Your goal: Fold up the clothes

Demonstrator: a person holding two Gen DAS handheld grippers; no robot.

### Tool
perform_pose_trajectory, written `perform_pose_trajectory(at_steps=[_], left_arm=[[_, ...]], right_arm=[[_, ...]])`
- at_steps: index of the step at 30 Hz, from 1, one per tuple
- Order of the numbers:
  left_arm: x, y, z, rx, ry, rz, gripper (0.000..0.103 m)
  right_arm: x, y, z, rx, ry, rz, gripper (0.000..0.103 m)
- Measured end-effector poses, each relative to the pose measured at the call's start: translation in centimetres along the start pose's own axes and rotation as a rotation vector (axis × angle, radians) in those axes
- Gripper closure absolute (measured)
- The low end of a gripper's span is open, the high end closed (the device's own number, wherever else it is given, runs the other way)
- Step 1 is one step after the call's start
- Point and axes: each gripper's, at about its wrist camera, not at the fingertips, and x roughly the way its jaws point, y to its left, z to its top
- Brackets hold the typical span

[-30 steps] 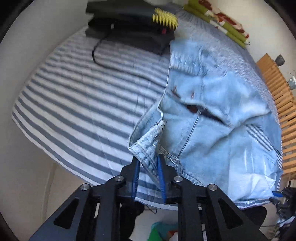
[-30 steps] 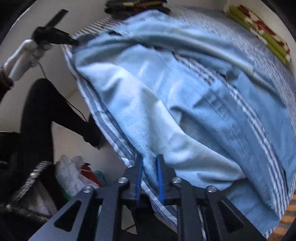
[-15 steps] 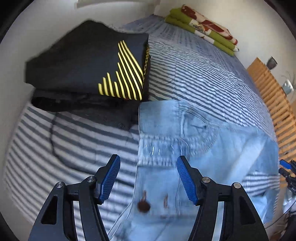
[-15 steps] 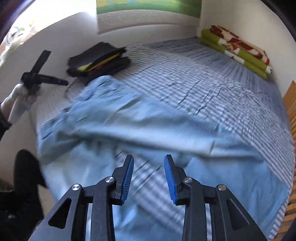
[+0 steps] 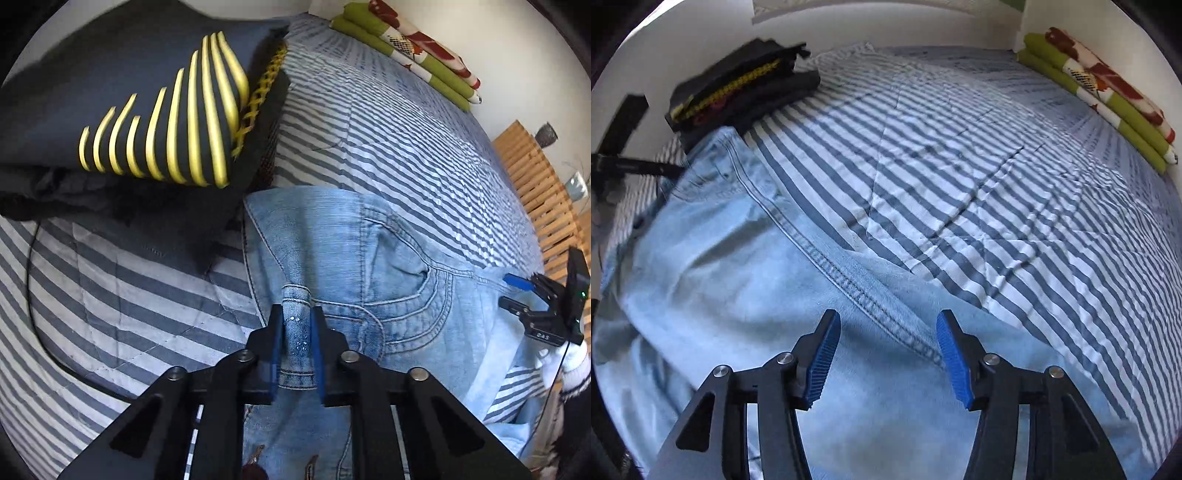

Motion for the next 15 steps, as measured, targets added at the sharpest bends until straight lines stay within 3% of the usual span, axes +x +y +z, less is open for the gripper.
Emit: perform_pose_trajectory(at_steps=[2, 3, 4, 5, 8, 15], left_arm=[[-1.2, -1.0, -0.3, 0.033, -0.036, 0.03, 0.09], [-1.9, -1.4, -0.4, 0.047, -0.054, 0.044, 0.091], [-2.5, -1.8, -0.6, 0.061, -0.068, 0.053, 0.091], [-3.3, -2.3, -0.7, 0.067, -0.088, 0.064, 0.091], [-5.5, -3.9, -0.7, 0.093, -0.14, 0.077, 0.091], [-10.3, -6.8, 3.3, 0.134, -0.291, 0.123, 0.091]], right_arm=[[0.7, 0.3, -0.2, -0.021, 0.013, 0.024, 0.054], [0.8, 0.5, -0.4, -0.031, 0.012, 0.015, 0.068], [0.8, 0.6, -0.4, -0.042, 0.015, 0.001, 0.096], [0.4, 0.6, -0.5, -0.043, 0.006, -0.007, 0.1], [-2.3, 0.3, -0.8, -0.032, -0.071, 0.005, 0.1], [-10.8, -1.3, 2.0, 0.005, -0.295, -0.159, 0.101]])
